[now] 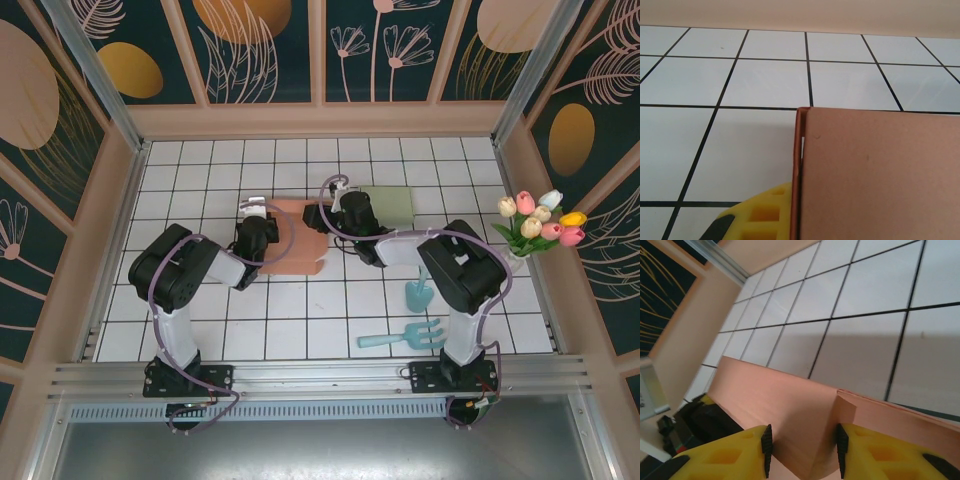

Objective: Fold the paper box

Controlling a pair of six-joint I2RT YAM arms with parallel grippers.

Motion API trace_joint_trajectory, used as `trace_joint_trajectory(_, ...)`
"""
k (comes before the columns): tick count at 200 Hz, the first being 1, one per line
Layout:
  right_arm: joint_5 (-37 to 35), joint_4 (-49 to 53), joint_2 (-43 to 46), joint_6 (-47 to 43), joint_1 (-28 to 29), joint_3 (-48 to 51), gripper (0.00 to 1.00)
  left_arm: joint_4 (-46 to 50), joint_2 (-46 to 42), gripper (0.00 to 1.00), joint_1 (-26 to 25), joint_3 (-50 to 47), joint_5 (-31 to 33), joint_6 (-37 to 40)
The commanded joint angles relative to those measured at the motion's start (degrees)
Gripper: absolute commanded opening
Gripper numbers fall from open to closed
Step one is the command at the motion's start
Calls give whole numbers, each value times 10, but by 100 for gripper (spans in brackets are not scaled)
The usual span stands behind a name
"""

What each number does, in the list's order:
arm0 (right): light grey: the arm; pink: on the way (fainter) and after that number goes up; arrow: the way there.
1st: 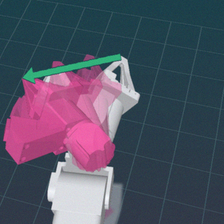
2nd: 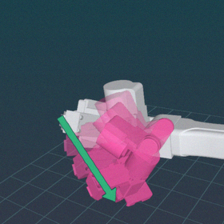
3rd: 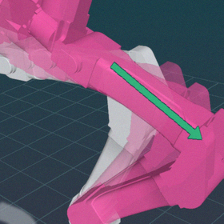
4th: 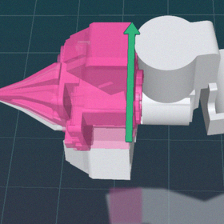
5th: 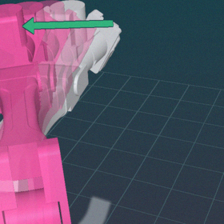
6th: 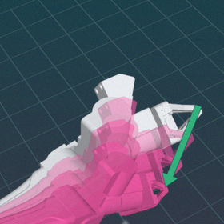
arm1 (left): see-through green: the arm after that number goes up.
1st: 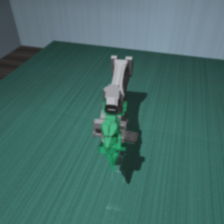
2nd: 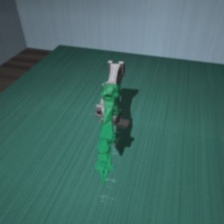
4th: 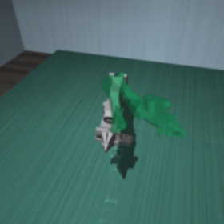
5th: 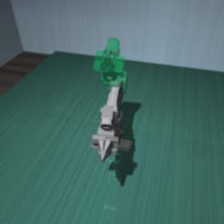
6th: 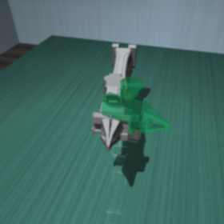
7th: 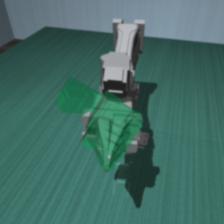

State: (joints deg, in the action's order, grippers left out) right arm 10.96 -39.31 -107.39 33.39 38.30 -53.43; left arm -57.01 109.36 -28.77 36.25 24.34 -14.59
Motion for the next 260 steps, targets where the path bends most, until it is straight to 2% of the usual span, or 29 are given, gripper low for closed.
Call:
trace_joint_trajectory(1, 60, -121, -7, 29, 3, 9, 41, -5, 8, 0, 1, 9, -9, 6)
trace_joint_trajectory(27, 54, -143, 7, 14, 2, 31, 41, -1, 8, 0, 0, 11, -7, 5)
trace_joint_trajectory(68, -32, -96, 47, -80, -1, 85, 41, 48, 15, 0, 0, 42, 4, -4)
trace_joint_trajectory(95, -39, -79, 49, -98, -22, 106, 41, 51, 16, 0, 0, 44, 3, -4)
trace_joint_trajectory(163, -69, -26, -18, -126, -48, 44, 41, 62, 19, 0, 1, 51, 2, -1)
trace_joint_trajectory(260, -90, -14, -85, -91, -66, 0, 42, 66, 20, 0, 1, 54, -4, 1)
